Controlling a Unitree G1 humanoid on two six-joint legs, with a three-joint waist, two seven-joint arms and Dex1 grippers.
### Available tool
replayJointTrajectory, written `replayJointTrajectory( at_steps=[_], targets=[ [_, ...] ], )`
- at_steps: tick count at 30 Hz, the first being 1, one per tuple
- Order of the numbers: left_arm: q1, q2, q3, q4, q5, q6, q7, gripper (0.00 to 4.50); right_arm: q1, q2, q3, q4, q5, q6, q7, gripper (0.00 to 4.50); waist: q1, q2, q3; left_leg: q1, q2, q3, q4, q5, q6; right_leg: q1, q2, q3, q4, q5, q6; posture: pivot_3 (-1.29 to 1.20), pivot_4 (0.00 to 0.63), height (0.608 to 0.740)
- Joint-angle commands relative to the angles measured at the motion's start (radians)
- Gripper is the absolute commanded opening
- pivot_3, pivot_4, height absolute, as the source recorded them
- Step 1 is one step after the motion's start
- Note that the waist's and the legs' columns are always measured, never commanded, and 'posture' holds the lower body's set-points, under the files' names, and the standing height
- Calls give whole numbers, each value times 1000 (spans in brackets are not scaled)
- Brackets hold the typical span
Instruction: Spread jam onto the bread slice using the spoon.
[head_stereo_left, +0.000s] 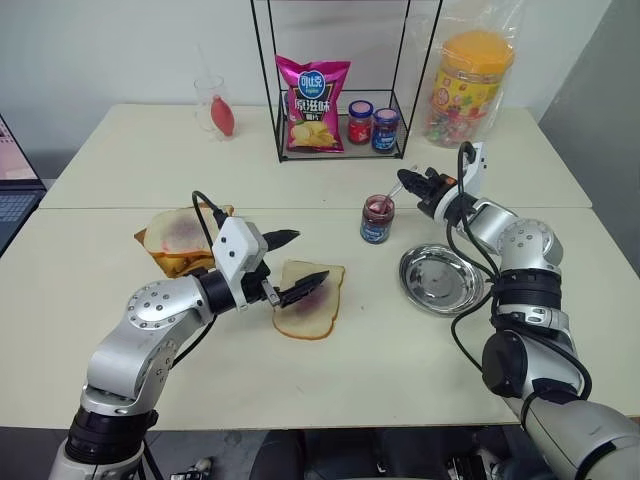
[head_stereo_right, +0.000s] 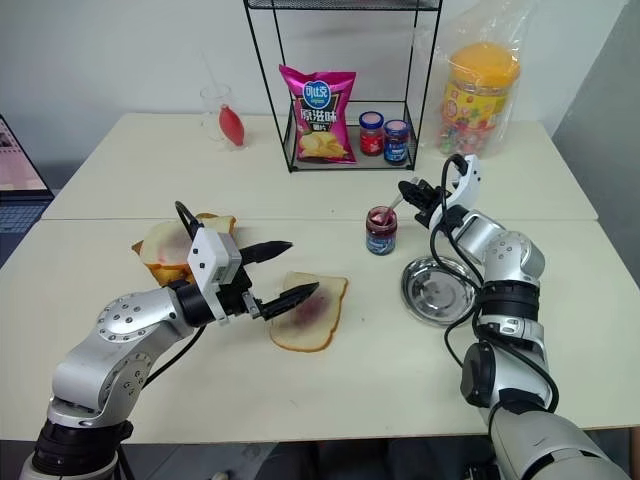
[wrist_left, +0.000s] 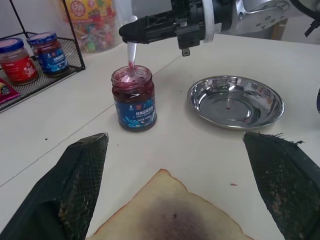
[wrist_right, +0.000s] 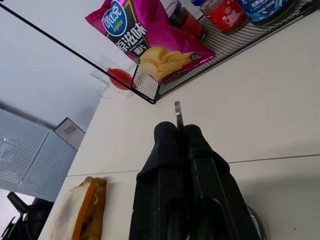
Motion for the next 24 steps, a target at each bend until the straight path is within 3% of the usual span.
replayJointTrajectory(
  at_steps=[1, 24],
  targets=[
    [-14, 4, 5, -7, 2, -18, -9, 4500, -41, -6, -27, -38, 46, 3, -5, 32, 0, 0, 0, 0, 0, 0, 0, 0, 0, 0, 0, 0, 0, 0, 0, 0, 150, 740],
    [-41, -9, 3, 6, 14, -27, -17, 4500, -52, -14, -98, -28, 115, 24, -78, 32, 0, 0, 0, 0, 0, 0, 0, 0, 0, 0, 0, 0, 0, 0, 0, 0, 150, 740]
  ],
)
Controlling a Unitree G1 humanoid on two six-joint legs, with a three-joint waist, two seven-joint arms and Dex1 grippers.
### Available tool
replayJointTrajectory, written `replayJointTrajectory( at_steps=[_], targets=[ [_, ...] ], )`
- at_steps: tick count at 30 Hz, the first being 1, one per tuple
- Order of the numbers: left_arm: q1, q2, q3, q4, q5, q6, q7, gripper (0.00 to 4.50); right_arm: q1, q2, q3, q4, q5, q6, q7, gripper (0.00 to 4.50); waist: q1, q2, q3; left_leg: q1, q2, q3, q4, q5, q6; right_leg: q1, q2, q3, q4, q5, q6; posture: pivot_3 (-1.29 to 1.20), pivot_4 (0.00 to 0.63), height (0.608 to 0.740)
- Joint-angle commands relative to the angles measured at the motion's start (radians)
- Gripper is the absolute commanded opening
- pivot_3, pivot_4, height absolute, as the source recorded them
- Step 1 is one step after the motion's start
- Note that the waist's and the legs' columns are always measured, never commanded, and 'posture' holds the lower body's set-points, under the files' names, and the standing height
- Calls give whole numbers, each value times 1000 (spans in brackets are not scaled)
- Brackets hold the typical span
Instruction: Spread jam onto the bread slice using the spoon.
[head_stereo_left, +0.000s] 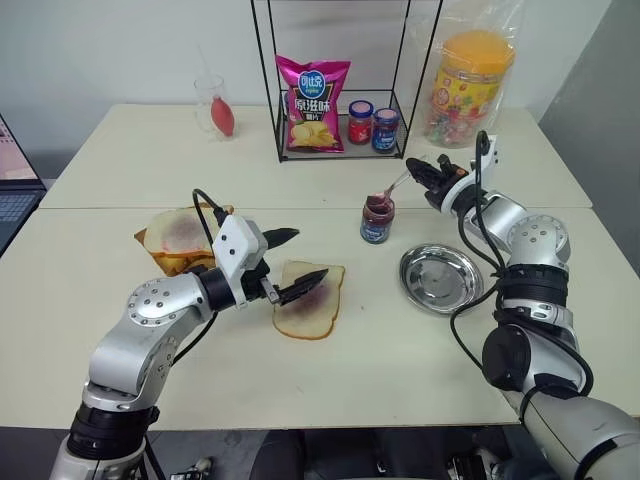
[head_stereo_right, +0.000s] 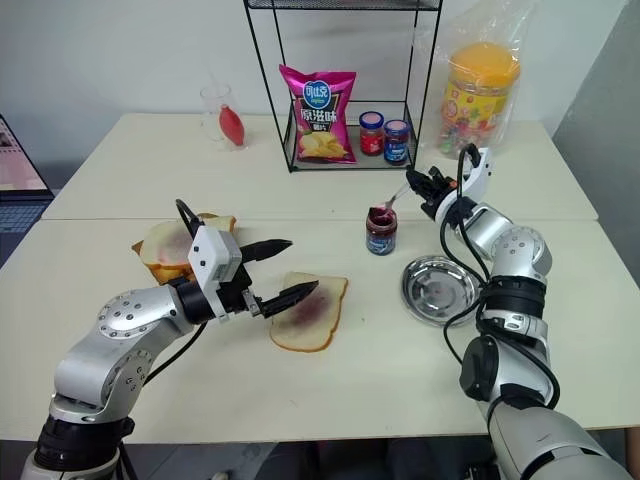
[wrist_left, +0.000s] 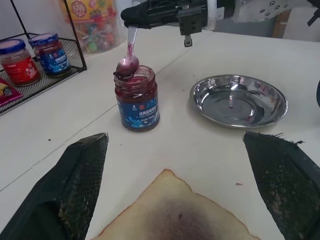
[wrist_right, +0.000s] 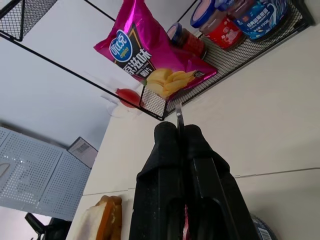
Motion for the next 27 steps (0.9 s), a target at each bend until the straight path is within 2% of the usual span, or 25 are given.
replayJointTrajectory(
  at_steps=[1, 27],
  targets=[
    [-17, -4, 4, -17, -4, -17, 0, 4500, -23, -14, -25, -27, 40, 1, -4, 32, 0, 0, 0, 0, 0, 0, 0, 0, 0, 0, 0, 0, 0, 0, 0, 0, 150, 740],
    [-52, -1, 23, 19, -19, -10, -25, 4500, 26, -32, -69, -61, 107, 13, -28, 32, 0, 0, 0, 0, 0, 0, 0, 0, 0, 0, 0, 0, 0, 0, 0, 0, 150, 740]
  ],
)
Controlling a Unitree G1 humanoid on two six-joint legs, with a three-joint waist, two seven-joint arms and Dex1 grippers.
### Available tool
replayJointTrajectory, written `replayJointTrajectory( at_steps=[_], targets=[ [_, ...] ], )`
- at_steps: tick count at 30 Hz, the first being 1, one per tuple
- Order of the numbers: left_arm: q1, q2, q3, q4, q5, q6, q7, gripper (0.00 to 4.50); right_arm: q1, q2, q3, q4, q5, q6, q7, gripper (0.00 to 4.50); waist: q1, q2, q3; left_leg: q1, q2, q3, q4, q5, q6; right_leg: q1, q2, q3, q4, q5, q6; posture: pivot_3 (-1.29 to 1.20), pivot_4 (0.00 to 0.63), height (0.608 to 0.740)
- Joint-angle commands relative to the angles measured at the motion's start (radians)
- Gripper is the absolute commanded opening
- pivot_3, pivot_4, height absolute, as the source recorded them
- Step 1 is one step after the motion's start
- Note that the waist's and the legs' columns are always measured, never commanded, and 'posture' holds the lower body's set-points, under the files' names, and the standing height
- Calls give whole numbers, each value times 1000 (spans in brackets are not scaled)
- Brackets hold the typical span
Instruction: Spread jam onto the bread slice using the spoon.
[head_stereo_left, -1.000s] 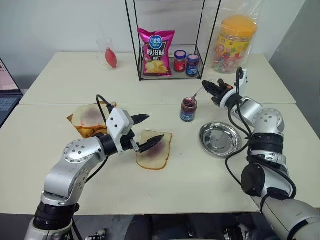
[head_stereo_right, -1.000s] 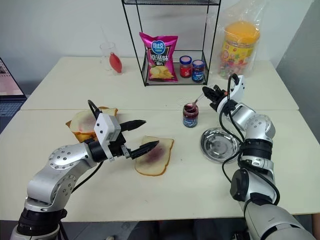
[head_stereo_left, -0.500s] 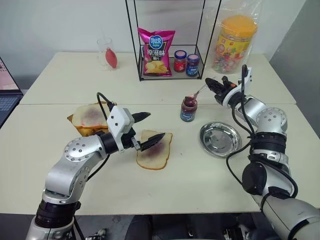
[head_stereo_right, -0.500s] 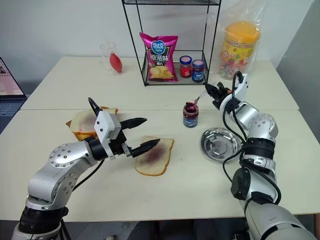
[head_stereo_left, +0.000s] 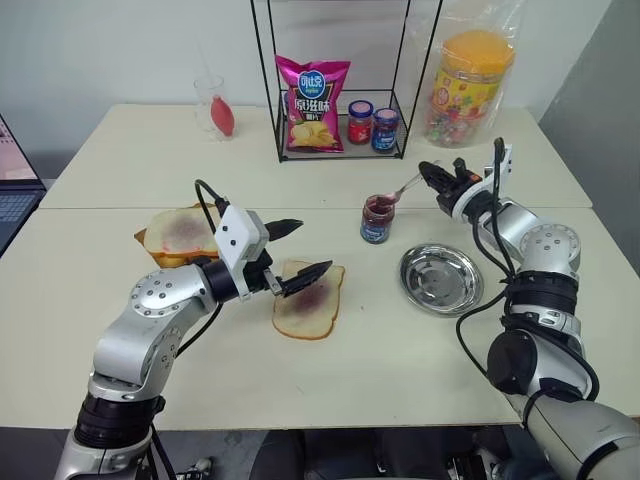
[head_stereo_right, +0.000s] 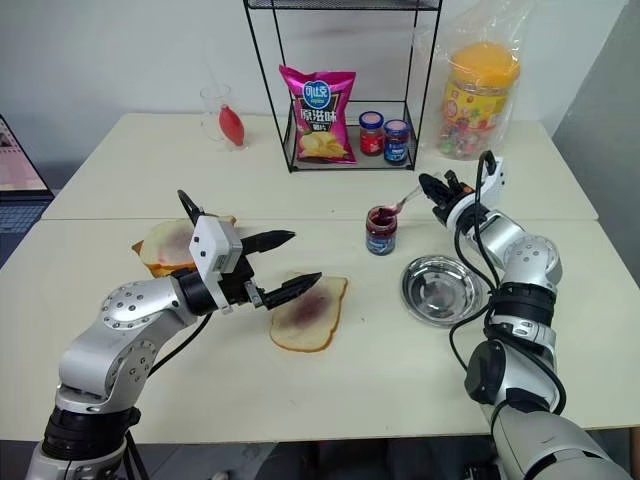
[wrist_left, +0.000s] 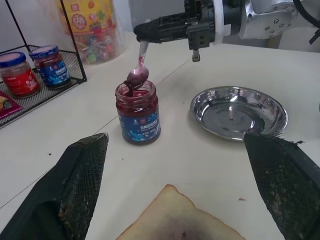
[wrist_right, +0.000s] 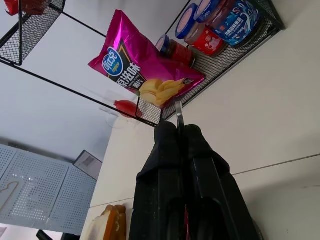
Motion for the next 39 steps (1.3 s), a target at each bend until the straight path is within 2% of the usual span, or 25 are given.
replayJointTrajectory(
  at_steps=[1, 8, 14, 21, 25, 30, 32, 34, 39],
  targets=[
    [-5, 11, 22, -21, -10, -15, -6, 4500, -8, -7, -18, -56, 44, 1, -4, 32, 0, 0, 0, 0, 0, 0, 0, 0, 0, 0, 0, 0, 0, 0, 0, 0, 150, 740],
    [10, 15, 29, -25, -13, -15, -9, 4500, -12, 1, -30, -68, 82, -4, -19, 32, 0, 0, 0, 0, 0, 0, 0, 0, 0, 0, 0, 0, 0, 0, 0, 0, 150, 740],
    [47, 60, 70, -21, -15, -27, -38, 4500, 0, 11, -17, -199, 184, 103, -42, 32, 0, 0, 0, 0, 0, 0, -1, 0, 0, 0, 0, 0, 0, 0, 0, 0, 150, 740],
    [207, 172, 181, -75, -48, -37, -136, 4500, 88, 103, 45, -427, 399, 303, -165, 32, -5, 0, 0, 0, 2, -1, -1, 0, 0, -1, 1, 0, 0, 0, 0, 0, 150, 740],
    [348, 228, 221, -149, -80, -33, -214, 4500, 134, 140, 109, -498, 446, 333, -199, 32, -7, 1, 0, -1, 2, 0, -1, 0, 0, -2, 1, 0, 0, 0, 0, 0, 150, 740],
    [514, 226, 267, -184, -68, -59, -226, 4500, 201, 121, 285, -546, 337, 306, -88, 32, -9, 1, 0, -1, 1, 0, -1, 0, 0, -2, 0, 0, -1, 0, 0, 0, 150, 740],
    [542, 211, 275, -184, -74, -60, -212, 4500, 224, 123, 334, -552, 314, 287, -54, 32, -8, 1, 0, 0, 1, 0, -1, 0, 0, -2, 1, 0, -1, 0, 0, 0, 150, 740],
    [570, 196, 283, -186, -80, -57, -201, 4500, 248, 95, 442, -572, 215, 221, 34, 32, -11, 1, 0, 0, 1, 0, -1, 0, 0, -2, 1, 0, -1, 0, 0, 0, 150, 740],
    [597, 171, 316, -177, -101, -47, -174, 4500, 267, 71, 593, -585, 52, 63, 176, 32, -13, 1, 0, 0, 2, 1, -1, 0, 0, -2, 1, 1, -1, 0, 0, 0, 150, 740]
  ],
)
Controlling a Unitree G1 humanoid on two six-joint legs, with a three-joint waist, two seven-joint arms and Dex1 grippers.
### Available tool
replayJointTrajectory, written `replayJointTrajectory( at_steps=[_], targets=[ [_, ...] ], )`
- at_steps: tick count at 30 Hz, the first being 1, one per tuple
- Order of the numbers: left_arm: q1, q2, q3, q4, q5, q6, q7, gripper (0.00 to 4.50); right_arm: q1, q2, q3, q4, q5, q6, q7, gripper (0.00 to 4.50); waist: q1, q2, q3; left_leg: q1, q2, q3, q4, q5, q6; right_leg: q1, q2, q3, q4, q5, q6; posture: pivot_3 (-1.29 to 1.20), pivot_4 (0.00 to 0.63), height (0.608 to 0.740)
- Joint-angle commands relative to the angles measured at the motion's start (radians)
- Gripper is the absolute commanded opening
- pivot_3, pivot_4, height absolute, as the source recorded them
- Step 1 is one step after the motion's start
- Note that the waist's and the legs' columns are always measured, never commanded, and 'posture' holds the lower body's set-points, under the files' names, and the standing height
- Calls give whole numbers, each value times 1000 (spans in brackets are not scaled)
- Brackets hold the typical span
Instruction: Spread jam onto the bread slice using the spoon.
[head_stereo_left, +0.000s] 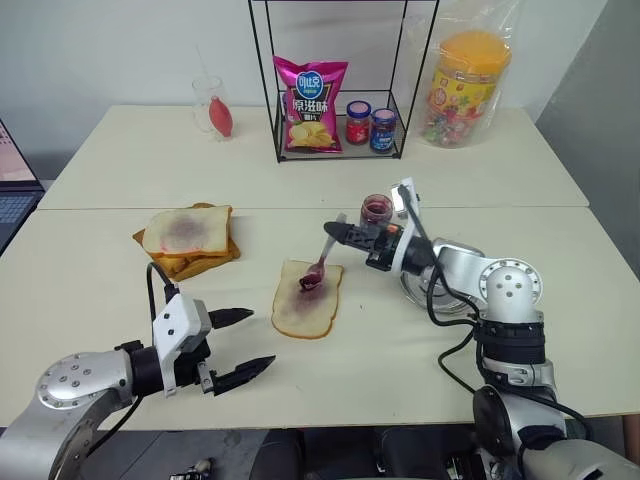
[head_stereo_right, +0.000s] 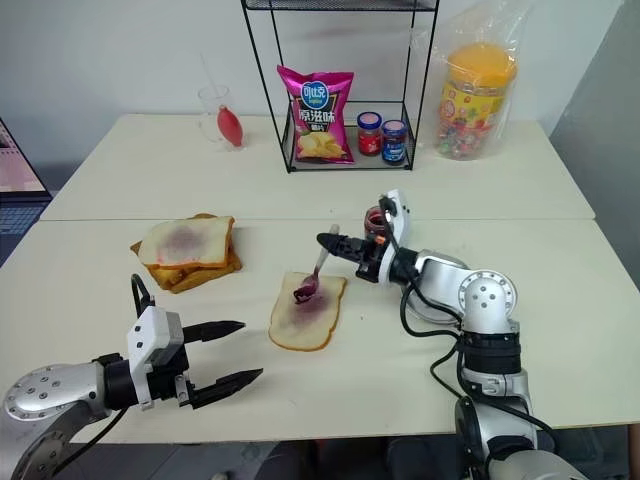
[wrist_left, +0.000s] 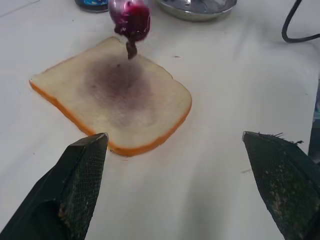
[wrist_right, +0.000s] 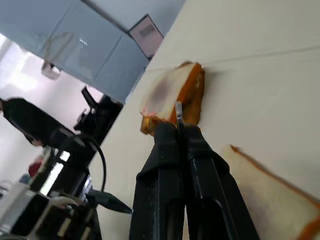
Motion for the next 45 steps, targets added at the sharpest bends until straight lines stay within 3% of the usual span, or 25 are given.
replayJointTrajectory(
  at_steps=[1, 16, 26, 31, 45],
  targets=[
    [12, -13, 56, -16, -29, -4, 22, 4500, -1, -6, 101, -47, -126, -159, 126, 32, -2, 0, 0, 0, 0, 0, 0, 0, 0, 0, 0, 0, 0, 0, 0, 0, 150, 740],
    [0, -7, 51, 18, -33, -6, 16, 4500, 79, -97, 394, -199, -518, -575, 391, 32, -2, 0, 0, 0, 0, -2, 0, 0, 0, 0, 0, -1, 0, 0, 0, 0, 150, 740],
    [-19, 1, 38, 12, -32, 9, 17, 4500, 86, -125, 434, -181, -661, -704, 450, 32, -1, -1, -1, 0, 0, -2, 0, 0, 0, 0, 0, -2, 1, 0, 0, 0, 150, 740],
    [-26, -1, 26, 3, -28, 16, 23, 4500, 76, -117, 405, -176, -659, -693, 459, 32, -1, -1, -1, 0, 0, -2, 0, 0, 0, 0, 0, -2, 1, 0, 0, 0, 150, 740],
    [-20, -5, 11, -19, -36, 32, 23, 4500, 113, 17, 161, -135, -340, -333, 360, 32, -2, -2, -1, 1, 0, -3, 0, 0, 0, 1, 0, -2, 1, 0, 0, 0, 150, 740]
  ],
)
